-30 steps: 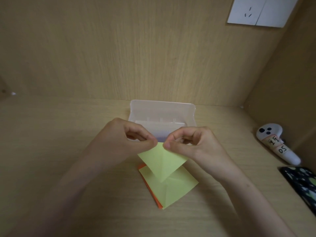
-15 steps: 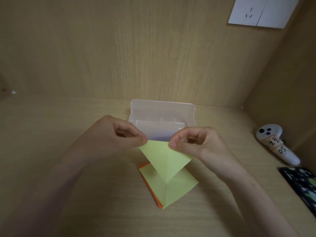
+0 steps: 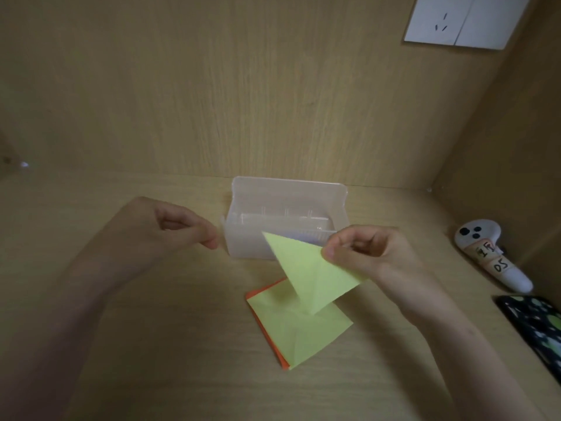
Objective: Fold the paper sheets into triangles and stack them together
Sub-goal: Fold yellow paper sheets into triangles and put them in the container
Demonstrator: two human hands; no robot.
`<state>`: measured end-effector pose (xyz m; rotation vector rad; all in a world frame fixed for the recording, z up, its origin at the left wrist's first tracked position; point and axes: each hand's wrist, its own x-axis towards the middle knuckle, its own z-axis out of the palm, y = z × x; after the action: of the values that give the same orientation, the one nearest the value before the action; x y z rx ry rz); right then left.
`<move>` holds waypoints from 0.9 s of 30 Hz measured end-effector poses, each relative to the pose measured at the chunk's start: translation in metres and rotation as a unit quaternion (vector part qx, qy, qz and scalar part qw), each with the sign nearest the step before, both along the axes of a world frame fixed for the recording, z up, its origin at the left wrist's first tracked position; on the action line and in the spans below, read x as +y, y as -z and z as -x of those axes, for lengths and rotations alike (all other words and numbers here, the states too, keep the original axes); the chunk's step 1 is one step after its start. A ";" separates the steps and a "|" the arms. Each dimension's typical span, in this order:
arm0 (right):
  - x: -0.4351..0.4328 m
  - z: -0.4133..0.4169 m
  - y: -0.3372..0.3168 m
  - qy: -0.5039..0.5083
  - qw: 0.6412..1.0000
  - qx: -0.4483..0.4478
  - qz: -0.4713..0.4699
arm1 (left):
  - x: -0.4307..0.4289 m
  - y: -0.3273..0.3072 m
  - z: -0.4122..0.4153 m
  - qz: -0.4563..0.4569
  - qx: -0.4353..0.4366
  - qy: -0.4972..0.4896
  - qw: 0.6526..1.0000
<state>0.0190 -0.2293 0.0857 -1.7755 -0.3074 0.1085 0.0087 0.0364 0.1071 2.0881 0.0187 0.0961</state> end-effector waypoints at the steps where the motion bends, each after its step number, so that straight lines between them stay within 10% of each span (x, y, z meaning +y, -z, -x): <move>1: -0.004 0.001 -0.001 0.005 1.000 0.001 -0.001 | 0.006 0.000 -0.001 0.007 -0.004 -0.010 1.000; 27: 0.021 0.000 0.002 -0.042 0.999 -0.027 0.011 | -0.061 0.018 -0.001 0.036 -0.034 0.107 0.993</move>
<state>0.0195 -0.2085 0.0832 -1.7904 -0.4205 0.1249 0.0099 -0.0241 0.0887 2.0012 -0.2406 0.0358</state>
